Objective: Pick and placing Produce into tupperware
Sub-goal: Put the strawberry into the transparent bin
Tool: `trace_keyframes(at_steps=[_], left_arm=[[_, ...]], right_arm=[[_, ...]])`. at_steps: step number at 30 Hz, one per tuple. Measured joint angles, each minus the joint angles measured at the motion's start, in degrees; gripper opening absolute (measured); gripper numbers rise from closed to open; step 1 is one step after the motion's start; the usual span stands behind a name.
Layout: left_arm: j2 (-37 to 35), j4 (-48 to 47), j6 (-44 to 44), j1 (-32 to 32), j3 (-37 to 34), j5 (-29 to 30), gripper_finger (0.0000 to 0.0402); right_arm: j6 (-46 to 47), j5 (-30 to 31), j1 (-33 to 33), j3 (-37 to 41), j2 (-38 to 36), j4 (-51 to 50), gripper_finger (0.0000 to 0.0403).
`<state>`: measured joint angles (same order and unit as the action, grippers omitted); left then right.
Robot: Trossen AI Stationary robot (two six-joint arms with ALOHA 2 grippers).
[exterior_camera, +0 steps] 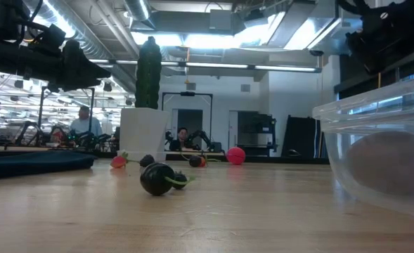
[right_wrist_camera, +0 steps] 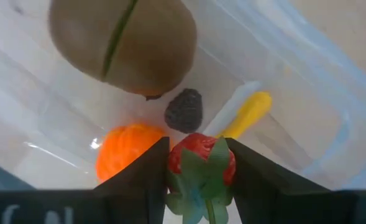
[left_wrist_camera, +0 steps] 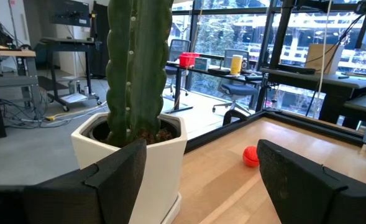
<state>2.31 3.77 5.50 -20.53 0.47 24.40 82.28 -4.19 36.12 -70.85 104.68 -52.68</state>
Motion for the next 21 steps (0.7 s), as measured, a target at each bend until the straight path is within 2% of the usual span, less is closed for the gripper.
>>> trace_keyframes(at_steps=[15,18,21], left_arm=[[0.0,0.0,0.0,0.0,0.0,0.0,0.0298],[0.0,0.0,0.0,0.0,0.0,0.0,0.0298],[0.0,0.0,0.0,0.0,0.0,0.0,0.0298]], right_arm=[[1.0,-0.3,0.0,0.0,0.0,2.0,0.0157],[1.4,-0.4,0.0,0.0,0.0,2.0,0.0186],[1.4,-0.4,0.0,0.0,0.0,2.0,0.0232]])
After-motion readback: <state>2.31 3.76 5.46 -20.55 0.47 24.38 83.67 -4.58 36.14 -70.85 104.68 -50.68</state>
